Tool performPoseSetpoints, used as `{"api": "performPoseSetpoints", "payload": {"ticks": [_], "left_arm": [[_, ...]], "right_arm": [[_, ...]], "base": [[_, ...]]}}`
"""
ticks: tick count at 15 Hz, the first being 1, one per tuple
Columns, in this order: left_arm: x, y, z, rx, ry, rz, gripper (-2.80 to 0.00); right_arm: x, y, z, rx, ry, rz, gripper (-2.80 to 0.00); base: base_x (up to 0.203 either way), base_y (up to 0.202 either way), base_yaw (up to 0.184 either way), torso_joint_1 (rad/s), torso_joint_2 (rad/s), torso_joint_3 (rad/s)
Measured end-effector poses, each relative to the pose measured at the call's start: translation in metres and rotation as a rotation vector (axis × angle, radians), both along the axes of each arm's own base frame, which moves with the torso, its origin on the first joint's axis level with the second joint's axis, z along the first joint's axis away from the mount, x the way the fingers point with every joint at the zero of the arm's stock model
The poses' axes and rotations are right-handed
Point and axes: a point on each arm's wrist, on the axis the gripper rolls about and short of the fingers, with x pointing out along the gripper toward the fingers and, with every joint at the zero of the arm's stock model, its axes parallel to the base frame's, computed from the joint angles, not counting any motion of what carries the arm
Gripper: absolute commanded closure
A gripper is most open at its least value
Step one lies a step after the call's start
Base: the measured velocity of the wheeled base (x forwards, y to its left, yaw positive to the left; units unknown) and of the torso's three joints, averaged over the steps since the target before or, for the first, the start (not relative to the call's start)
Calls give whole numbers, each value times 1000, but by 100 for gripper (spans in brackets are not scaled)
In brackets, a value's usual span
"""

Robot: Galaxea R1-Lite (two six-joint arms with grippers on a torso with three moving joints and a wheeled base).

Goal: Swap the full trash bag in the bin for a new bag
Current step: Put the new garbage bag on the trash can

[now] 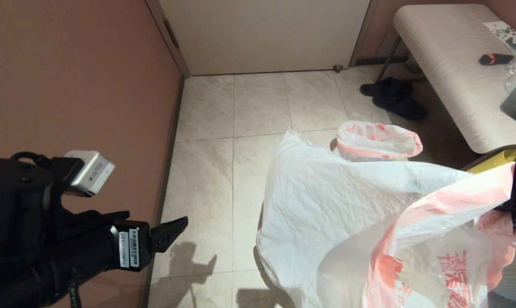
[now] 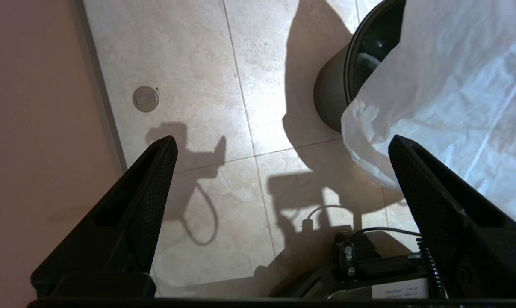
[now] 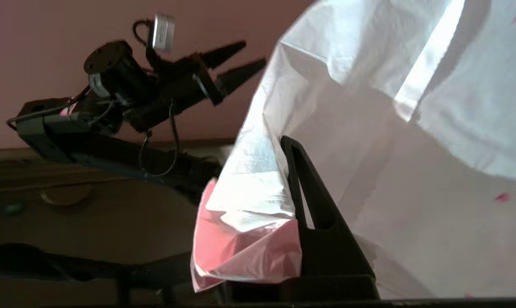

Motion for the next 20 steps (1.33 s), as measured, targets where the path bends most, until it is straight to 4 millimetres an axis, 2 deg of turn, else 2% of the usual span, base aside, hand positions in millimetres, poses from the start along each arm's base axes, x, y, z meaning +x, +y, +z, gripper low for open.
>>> {"api": "performPoseSetpoints", "payload": {"ticks": [4, 6, 14, 20], "left_arm": [[-1, 1, 2, -7, -8, -1, -280], [-2, 1, 2, -8, -9, -1, -280], [-4, 3, 3, 6, -18, -9, -280], [-4, 2, 3, 7, -18, -16, -280]], "right_arm": [[4, -7, 31, 55, -235, -44, 0], [0, -10, 39, 35, -295, -46, 0], [-5, -18, 12, -385, -553, 24, 0], [-24, -39, 27, -619, -673, -11, 0]], "base": [[0, 0, 0, 0, 0, 0], [0, 0, 0, 0, 0, 0], [0, 0, 0, 0, 0, 0], [0, 0, 0, 0, 0, 0]]}}
